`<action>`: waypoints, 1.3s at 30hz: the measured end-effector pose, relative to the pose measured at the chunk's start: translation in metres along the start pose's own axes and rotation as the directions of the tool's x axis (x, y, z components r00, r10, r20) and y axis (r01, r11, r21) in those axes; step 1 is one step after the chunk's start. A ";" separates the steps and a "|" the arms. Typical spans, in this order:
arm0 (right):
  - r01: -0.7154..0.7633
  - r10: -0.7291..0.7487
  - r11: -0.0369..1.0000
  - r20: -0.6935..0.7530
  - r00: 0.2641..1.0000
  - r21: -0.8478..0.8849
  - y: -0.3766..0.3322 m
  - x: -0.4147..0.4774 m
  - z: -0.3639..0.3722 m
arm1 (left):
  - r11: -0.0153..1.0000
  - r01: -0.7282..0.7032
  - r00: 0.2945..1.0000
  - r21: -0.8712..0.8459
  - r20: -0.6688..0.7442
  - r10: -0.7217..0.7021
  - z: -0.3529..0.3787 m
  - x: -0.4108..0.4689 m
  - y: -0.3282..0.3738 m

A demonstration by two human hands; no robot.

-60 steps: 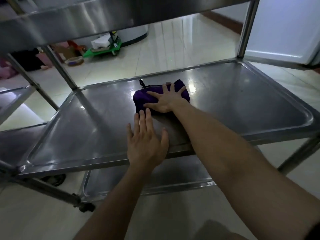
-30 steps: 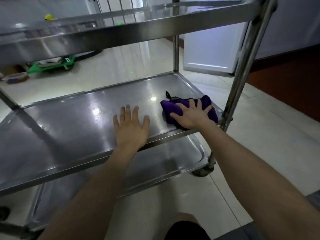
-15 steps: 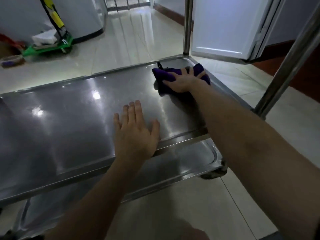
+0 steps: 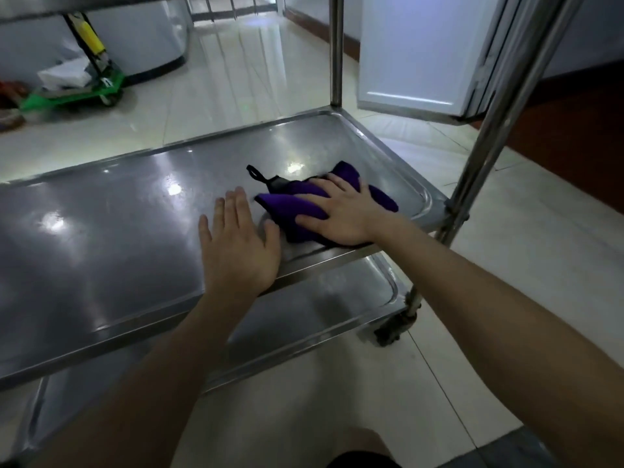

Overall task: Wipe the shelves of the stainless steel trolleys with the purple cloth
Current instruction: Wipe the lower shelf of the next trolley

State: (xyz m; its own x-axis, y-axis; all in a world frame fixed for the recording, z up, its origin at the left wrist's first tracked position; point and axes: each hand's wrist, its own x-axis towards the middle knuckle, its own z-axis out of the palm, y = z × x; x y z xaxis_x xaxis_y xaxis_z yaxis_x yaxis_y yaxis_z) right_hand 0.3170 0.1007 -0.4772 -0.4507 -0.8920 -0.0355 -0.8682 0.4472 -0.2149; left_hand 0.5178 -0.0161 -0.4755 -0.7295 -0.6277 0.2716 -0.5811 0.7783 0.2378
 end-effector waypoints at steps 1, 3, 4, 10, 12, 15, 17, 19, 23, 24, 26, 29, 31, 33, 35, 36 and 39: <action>-0.038 0.038 0.999 0.006 0.999 -0.002 0.009 -0.019 -0.003 | 1.000 0.005 1.000 0.002 0.009 -0.005 0.000 -0.001 0.000; -0.133 0.133 0.991 0.024 0.991 -0.001 0.027 -0.054 -0.008 | 1.000 0.003 1.000 0.011 0.029 -0.003 -0.001 -0.003 0.002; -0.172 0.172 0.985 0.030 0.985 0.001 0.033 -0.069 -0.009 | 1.000 -0.004 0.999 0.016 0.036 0.004 -0.001 -0.005 0.003; -0.238 0.237 0.971 0.048 0.970 0.017 0.044 -0.106 -0.003 | 0.999 -0.040 0.997 0.009 0.068 0.040 -0.005 -0.029 0.010; -0.276 0.277 0.961 0.046 0.960 -0.013 0.050 -0.080 -0.007 | 0.998 -0.063 0.995 0.013 0.074 0.062 -0.008 -0.033 0.013; -0.323 0.325 0.945 0.045 0.945 -0.054 0.065 -0.008 -0.026 | 0.994 -0.110 0.990 0.003 0.091 0.110 -0.011 -0.035 0.018; -0.318 0.321 0.947 0.056 0.945 -0.051 0.067 0.041 -0.036 | 0.993 -0.113 0.990 -0.016 0.083 0.114 -0.013 -0.035 0.019; -0.287 0.291 0.956 0.054 0.955 -0.064 0.063 0.076 -0.036 | 0.993 -0.115 0.991 -0.036 0.062 0.117 -0.012 -0.035 0.019; -0.235 0.236 0.971 0.040 0.971 -0.041 0.061 0.080 -0.031 | 0.996 -0.082 0.995 -0.031 0.050 0.084 -0.010 -0.029 0.014; -0.233 0.235 0.972 0.036 0.971 -0.031 0.064 0.070 -0.031 | 0.997 -0.071 0.996 -0.035 0.044 0.072 -0.010 -0.028 0.013; -0.220 0.221 0.975 0.034 0.975 -0.013 0.069 0.035 -0.031 | 0.998 -0.047 0.998 -0.039 0.031 0.048 -0.010 -0.027 0.012; -0.193 0.193 0.981 0.027 0.981 -0.006 0.071 -0.036 -0.028 | 1.000 -0.028 1.000 -0.007 0.003 0.028 -0.007 -0.025 0.015; -0.198 0.198 0.980 0.004 0.980 -0.012 0.067 -0.081 -0.022 | 1.000 -0.023 1.000 -0.001 -0.020 0.023 -0.007 -0.025 0.017; -0.188 0.187 0.982 -0.064 0.980 -0.019 0.051 -0.110 -0.012 | 1.000 -0.016 0.999 -0.017 -0.041 0.016 -0.006 -0.025 0.018; -0.100 0.093 0.994 -0.142 0.986 -0.047 0.024 -0.122 0.001 | 1.000 -0.009 0.998 -0.027 -0.067 0.007 -0.007 -0.024 0.018; -0.033 0.019 0.997 -0.183 0.983 -0.075 0.011 -0.126 0.008 | 0.999 -0.008 0.997 -0.031 -0.078 0.005 -0.009 -0.024 0.019; 0.149 -0.191 0.974 -0.265 0.945 -0.169 -0.001 -0.140 0.019 | 0.999 -0.011 0.994 -0.042 -0.111 0.006 -0.014 -0.026 0.016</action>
State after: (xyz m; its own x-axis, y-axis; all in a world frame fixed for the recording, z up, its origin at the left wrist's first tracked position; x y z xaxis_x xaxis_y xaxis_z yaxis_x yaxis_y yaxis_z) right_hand 0.3849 0.2244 -0.4904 -0.3154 -0.9108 0.2665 -0.9482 0.3138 -0.0496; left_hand 0.5325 0.0129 -0.4654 -0.6885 -0.6209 0.3748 -0.5575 0.7836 0.2740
